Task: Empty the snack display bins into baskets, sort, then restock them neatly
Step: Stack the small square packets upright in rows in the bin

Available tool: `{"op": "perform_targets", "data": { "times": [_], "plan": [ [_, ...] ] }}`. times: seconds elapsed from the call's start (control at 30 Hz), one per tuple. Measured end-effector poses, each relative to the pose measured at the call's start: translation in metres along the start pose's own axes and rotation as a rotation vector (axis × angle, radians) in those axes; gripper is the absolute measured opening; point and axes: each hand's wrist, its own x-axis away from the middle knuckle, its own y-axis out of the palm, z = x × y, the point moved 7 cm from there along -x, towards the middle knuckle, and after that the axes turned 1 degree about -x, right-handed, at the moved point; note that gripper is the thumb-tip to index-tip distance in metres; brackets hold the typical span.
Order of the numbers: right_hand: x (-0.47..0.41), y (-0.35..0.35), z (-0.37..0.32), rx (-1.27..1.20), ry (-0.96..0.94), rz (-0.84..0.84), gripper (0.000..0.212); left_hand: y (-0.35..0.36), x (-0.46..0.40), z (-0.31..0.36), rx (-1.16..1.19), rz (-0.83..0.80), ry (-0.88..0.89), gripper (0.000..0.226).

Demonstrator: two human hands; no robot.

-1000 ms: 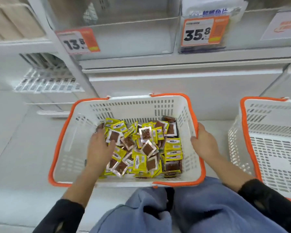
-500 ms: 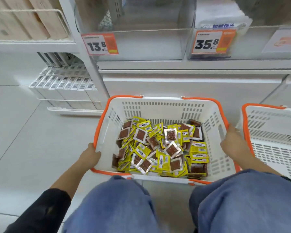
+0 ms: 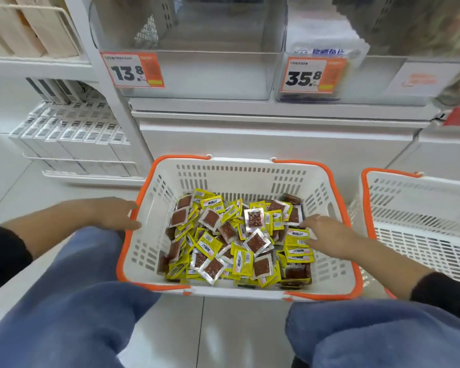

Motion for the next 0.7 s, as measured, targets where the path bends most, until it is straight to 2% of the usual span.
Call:
{"op": "perform_targets", "data": {
  "times": [0.03,0.13,0.23,0.3,0.37,0.43,0.5,0.6,0.7],
  "plan": [
    [-0.011,0.005,-0.002,0.011,0.0,-0.041,0.058,-0.015,-0.007,0.016,-0.071,-0.006,0.005,0.061],
    [-0.047,0.029,-0.006,0.101,0.011,-0.169,0.09,-0.045,-0.049,0.081,-0.221,0.021,0.071,0.056],
    [-0.072,0.063,0.001,0.282,0.092,-0.354,0.126,-0.026,-0.106,0.152,-0.285,0.039,0.198,0.049],
    [-0.078,0.083,-0.001,0.442,0.109,-0.414,0.132,0.004,-0.133,0.193,-0.262,0.011,0.223,0.044],
    [-0.082,0.095,-0.002,0.539,0.126,-0.393,0.12,0.039,-0.153,0.23,-0.182,0.001,0.257,0.045],
    [-0.085,0.097,-0.001,0.544,0.101,-0.324,0.087,0.064,-0.167,0.255,-0.072,0.046,0.293,0.066],
    [-0.088,0.092,0.002,0.526,0.036,-0.247,0.067,0.073,-0.174,0.265,0.08,0.135,0.284,0.079],
    [-0.089,0.083,0.005,0.396,-0.014,-0.222,0.041,0.074,-0.18,0.268,0.238,0.196,0.212,0.089],
    [-0.094,0.081,0.008,0.193,0.017,-0.237,0.031,0.072,-0.178,0.271,0.249,0.197,0.198,0.089]
  ]
}}
